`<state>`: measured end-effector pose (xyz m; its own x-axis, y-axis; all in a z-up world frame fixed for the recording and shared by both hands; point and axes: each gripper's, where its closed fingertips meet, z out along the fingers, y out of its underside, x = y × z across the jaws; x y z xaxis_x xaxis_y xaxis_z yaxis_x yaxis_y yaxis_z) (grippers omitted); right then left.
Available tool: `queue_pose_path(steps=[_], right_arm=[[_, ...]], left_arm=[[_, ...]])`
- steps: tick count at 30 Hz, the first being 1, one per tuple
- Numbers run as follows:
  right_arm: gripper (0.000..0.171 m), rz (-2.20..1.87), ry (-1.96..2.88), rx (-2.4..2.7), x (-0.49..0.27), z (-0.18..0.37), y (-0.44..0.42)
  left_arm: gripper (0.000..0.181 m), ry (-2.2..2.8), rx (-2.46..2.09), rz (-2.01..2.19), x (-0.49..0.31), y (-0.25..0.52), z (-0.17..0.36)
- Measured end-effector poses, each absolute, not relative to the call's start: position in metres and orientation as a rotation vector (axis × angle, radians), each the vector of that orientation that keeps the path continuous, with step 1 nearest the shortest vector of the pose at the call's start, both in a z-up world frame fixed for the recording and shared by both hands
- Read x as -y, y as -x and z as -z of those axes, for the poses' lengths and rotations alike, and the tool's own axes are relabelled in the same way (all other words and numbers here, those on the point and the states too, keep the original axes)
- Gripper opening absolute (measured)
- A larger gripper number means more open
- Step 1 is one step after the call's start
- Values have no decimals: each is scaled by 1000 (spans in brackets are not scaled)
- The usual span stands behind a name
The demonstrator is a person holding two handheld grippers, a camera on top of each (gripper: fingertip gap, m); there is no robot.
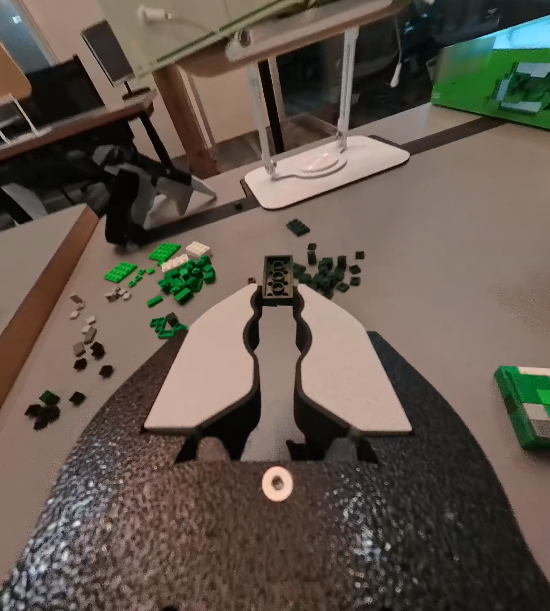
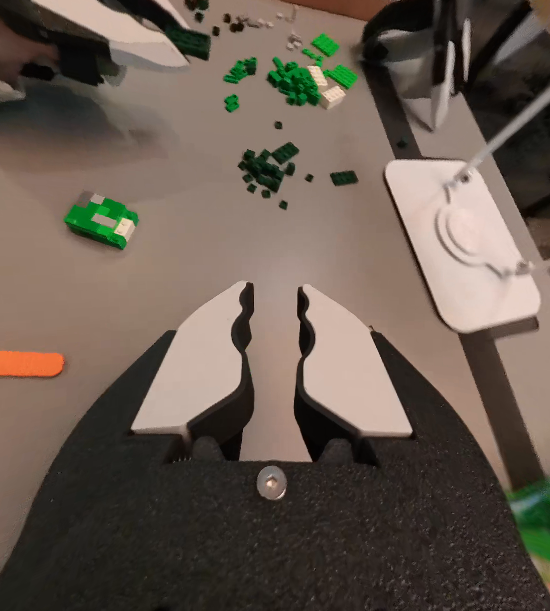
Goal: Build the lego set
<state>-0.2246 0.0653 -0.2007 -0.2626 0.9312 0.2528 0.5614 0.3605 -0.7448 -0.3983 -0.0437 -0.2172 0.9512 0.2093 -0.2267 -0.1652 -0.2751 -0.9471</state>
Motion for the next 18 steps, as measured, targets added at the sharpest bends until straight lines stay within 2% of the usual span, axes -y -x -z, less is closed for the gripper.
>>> queue_pose_path(steps=[4,12,18], right_arm=[[17,-674,1122,2149,-57,211,269],[15,-767,1084,2381,-62,242,335],[14,-632,1470,2450,-70,260,373]], left_arm=[[18,1843,86,-317,49,408,224],[18,1891,6,-305,45,399,231],[18,1936,-89,-344,40,389,239]])
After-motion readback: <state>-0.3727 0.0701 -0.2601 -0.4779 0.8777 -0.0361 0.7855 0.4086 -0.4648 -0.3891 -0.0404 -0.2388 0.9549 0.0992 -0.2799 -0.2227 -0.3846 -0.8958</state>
